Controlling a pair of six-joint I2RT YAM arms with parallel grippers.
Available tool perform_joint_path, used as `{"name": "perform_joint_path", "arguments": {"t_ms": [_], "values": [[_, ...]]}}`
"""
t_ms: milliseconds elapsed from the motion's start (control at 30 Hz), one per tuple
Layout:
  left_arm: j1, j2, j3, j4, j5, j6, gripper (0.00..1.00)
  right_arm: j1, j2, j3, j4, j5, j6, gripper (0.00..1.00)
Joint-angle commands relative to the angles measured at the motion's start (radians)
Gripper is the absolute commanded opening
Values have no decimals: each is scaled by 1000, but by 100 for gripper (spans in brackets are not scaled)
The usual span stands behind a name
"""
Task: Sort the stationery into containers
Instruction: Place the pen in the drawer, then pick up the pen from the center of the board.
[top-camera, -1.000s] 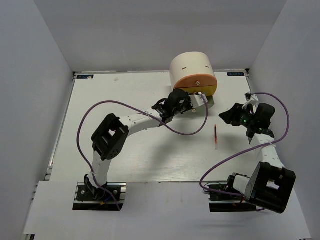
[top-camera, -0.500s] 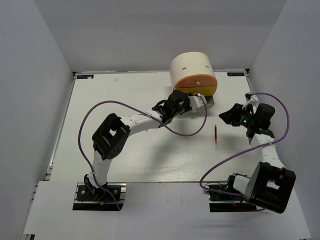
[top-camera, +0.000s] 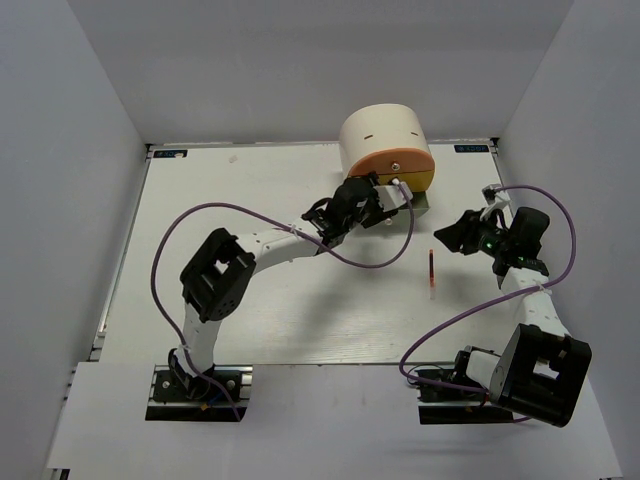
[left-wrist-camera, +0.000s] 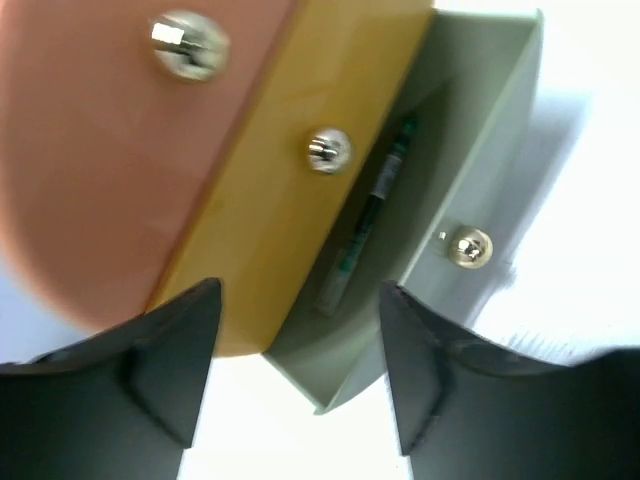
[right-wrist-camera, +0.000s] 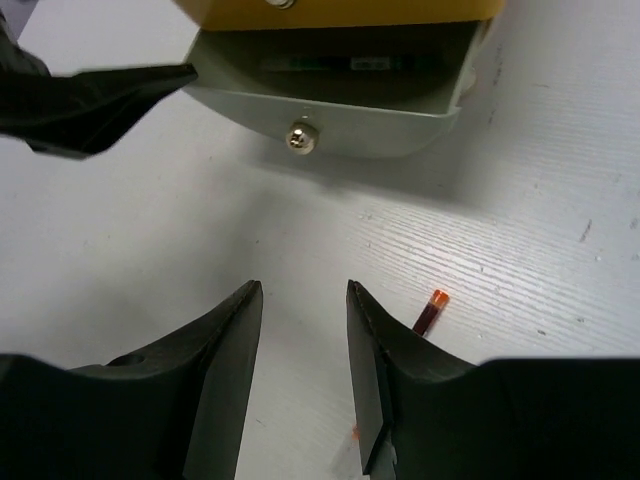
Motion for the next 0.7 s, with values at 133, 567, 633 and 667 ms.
{"name": "perform_joint_path", "arguments": {"t_ms": [133, 567, 633, 667], "values": [[1, -293, -23, -153, -67, -355, 82, 14, 15, 83, -245, -178, -553, 60], [1, -830, -630, -201, -81, -883, 100, 78, 40, 62, -342, 204, -465, 90], [1, -868, -669, -192, -93, -911, 100, 83, 53, 69, -361, 220, -437, 86], [1, -884, -695, -192, -93, -930, 100, 83, 63, 73, -365, 226, -425, 79]]}}
